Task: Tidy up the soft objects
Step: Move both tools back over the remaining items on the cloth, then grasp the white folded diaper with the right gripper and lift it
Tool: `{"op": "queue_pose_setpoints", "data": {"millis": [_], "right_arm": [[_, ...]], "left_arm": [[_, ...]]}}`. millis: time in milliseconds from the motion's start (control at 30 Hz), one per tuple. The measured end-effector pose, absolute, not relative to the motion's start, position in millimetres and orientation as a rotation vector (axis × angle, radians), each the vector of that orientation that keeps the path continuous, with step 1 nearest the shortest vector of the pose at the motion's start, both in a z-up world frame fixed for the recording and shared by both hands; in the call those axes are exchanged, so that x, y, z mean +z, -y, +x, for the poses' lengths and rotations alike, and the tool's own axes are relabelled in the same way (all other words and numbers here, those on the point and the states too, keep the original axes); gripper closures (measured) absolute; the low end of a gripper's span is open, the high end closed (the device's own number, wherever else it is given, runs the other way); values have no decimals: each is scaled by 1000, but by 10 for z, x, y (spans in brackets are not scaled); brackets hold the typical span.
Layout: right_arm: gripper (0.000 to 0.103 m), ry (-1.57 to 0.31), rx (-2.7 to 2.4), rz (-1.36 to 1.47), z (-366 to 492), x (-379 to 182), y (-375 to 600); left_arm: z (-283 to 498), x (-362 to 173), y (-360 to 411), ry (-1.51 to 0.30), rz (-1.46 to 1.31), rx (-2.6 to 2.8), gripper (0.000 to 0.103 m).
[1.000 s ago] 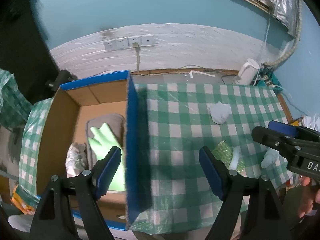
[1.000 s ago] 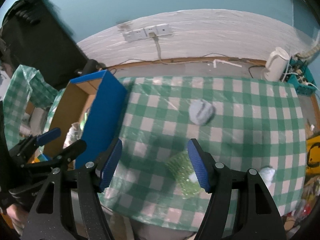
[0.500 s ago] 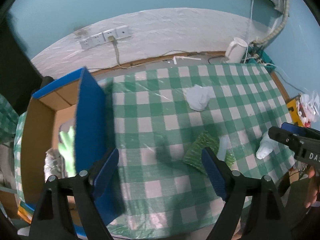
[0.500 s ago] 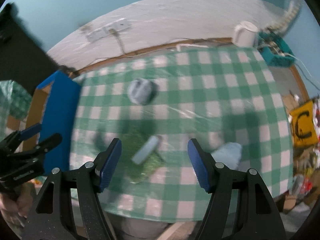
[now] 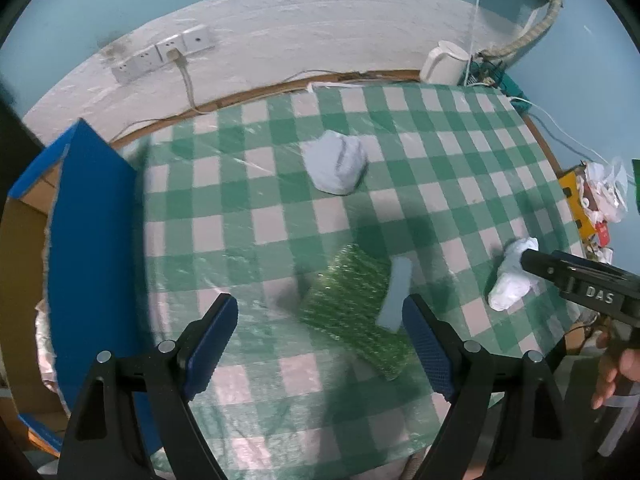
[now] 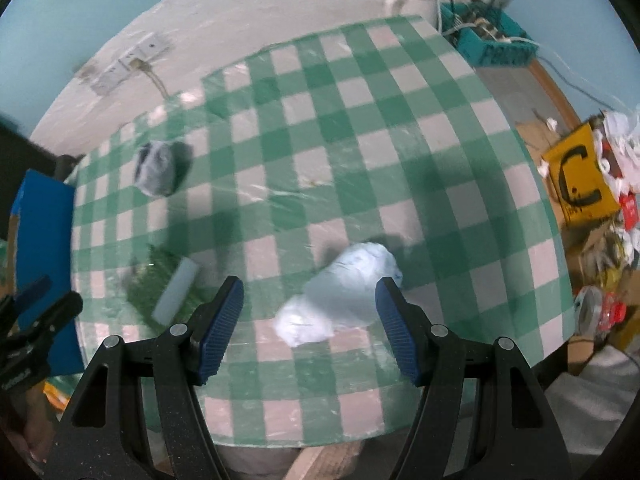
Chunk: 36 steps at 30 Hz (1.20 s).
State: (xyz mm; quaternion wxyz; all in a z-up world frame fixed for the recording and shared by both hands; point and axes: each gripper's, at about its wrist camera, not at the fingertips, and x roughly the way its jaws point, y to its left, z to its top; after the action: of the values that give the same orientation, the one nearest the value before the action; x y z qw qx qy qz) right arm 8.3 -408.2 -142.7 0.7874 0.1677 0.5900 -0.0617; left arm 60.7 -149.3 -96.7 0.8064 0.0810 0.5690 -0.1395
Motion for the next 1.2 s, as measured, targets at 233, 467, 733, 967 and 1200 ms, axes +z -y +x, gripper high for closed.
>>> {"op": "queue_pose_setpoints", "data": {"millis": [233,467,733,967,1200], "right_arm": [[35,-1313,-184,364,87,-1632,4160],[35,-1348,-205,339,115,-1780,4136],[34,-1384,-182,348,173,-1976,4093],[51,-1350,-86,216,255,-1952,3813],[54,-1301,-28,195,260,-1812,3779]], "left_arm": [[612,-1131,1668,-1246,186,-333,17],[655,-1256,1731,-1273,173,-343,17],[684,-1328,1779,-1287,173,-350,17],[687,-1356,1817,-1292,173,-363,17],[634,-1371,1913,-1290,175,-408,25]]}}
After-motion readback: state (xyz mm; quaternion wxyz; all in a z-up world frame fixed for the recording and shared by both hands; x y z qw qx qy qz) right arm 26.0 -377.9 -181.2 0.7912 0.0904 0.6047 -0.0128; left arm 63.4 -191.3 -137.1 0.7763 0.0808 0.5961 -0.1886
